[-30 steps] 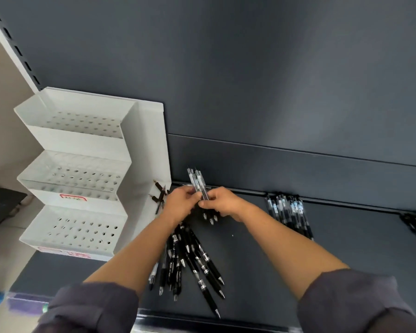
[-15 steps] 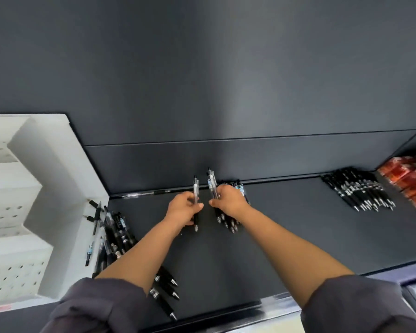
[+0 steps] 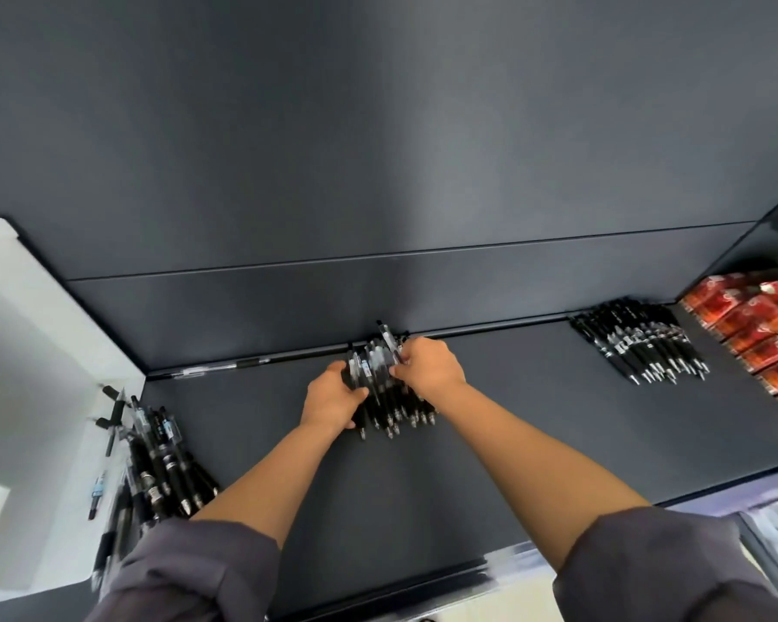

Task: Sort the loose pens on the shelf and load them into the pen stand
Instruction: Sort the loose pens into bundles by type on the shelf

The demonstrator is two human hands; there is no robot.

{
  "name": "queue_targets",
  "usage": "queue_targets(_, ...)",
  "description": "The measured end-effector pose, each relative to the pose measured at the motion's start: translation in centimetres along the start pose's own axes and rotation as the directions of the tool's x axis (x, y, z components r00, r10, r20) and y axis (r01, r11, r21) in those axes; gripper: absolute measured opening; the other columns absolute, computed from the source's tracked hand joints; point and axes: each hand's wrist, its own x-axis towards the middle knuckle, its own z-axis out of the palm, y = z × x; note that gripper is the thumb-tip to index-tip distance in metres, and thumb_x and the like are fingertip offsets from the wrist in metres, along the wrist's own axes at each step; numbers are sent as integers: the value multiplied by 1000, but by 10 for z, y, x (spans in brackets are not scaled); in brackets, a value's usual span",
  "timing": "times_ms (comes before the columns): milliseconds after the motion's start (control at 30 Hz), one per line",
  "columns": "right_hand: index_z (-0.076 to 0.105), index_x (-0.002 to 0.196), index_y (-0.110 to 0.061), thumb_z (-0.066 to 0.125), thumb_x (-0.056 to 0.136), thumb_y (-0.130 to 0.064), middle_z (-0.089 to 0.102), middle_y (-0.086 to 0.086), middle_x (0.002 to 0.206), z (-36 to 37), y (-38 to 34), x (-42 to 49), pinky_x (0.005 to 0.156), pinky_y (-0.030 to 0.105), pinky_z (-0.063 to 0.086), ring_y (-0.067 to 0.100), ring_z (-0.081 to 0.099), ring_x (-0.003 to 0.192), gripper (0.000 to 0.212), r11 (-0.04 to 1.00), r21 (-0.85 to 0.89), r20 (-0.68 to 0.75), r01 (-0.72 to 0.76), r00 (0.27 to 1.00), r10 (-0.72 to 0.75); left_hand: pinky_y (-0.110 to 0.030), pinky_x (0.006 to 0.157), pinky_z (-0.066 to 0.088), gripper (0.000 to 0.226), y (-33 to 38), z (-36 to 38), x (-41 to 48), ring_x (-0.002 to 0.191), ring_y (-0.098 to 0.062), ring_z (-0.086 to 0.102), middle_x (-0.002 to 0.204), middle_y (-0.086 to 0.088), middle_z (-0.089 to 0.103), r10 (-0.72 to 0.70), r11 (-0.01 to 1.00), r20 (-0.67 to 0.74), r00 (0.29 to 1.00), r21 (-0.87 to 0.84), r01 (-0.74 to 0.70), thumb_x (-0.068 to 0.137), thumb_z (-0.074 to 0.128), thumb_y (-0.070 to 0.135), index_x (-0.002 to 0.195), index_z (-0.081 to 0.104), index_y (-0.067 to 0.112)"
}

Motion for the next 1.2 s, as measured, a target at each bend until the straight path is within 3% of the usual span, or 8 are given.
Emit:
queue_targets(133, 58, 85, -12, 60, 91, -29, 55, 6, 78, -8, 13, -3, 64, 32, 47, 31, 61, 77, 19, 999, -5, -67, -39, 997, 39, -27, 49, 52, 43, 0, 2, 0, 64, -13, 56, 74, 1, 53, 67, 991, 9, 998, 113, -67, 88, 61, 12, 129, 48, 9)
queue_targets(267, 53, 76, -12, 57, 90, -27, 56, 9, 84, -12, 29, -4, 63, 29, 43, 30, 57, 74, 21, 990, -33, -95, -141, 986, 137, -39, 80, 54, 53, 3, 5, 1, 88, -29, 61, 116, -12, 53, 89, 969, 12, 996, 230, -90, 90, 61, 19, 138, 41, 8)
queue_targets(400, 60, 103, -9, 53, 94, -24, 61, 10, 105, -9, 37, -2, 68, 30, 44, 31, 61, 91, 19, 980, -90, -47, -175, 984, 172, -33, 94, 46, 59, 3, 7, -1, 112, -30, 54, 134, -17, 44, 90, 965, 28, 996, 245, -94, 89, 61, 21, 142, 36, 11)
queue_targets(500, 59, 116, -6, 47, 93, -6, 52, 15, 124, -3, 42, 0, 81, 35, 50, 34, 57, 106, 25, 981, -157, 19, -112, 993, 116, -30, 100, 38, 60, 2, 7, -7, 122, -29, 48, 136, -17, 41, 103, 964, 33, 994, 245, -108, 89, 60, 19, 143, 34, 12)
queue_targets(600, 58, 123, -6, 43, 89, 6, 42, 16, 135, 1, 43, 0, 90, 39, 49, 37, 55, 111, 39, 978, -198, 24, -61, 997, 67, -28, 100, 37, 60, 1, 6, -11, 119, -26, 50, 133, -14, 39, 105, 956, 42, 994, 269, -112, 90, 60, 19, 144, 33, 15)
queue_targets(900, 56, 116, -5, 45, 90, -1, 43, 13, 129, 2, 36, -2, 74, 37, 44, 34, 51, 112, 28, 964, -267, -30, -2, 1000, -6, -28, 102, 34, 57, -3, -4, -18, 120, -26, 47, 136, -12, 39, 125, 933, 77, 989, 329, -144, 91, 58, 21, 143, 35, 14)
queue_targets(1067, 56, 117, -10, 45, 93, -11, 49, 11, 121, 3, 11, -1, 74, 37, 44, 34, 50, 110, 26, 922, -329, -124, 206, 958, -258, -35, 105, 38, 52, -10, -23, -28, 121, -28, 47, 133, -12, 44, 135, 922, 34, 990, 362, -138, 91, 57, 22, 140, 40, 13)
queue_targets(1200, 56, 120, -13, 45, 94, -17, 52, 10, 119, 17, -29, -4, 85, 42, 46, 33, 50, 112, 29, 861, -343, -58, 375, 907, -417, -33, 100, 41, 45, -19, -50, -36, 112, -26, 53, 124, -10, 52, 157, 911, -30, 987, 391, -133, 90, 58, 21, 133, 48, 14)
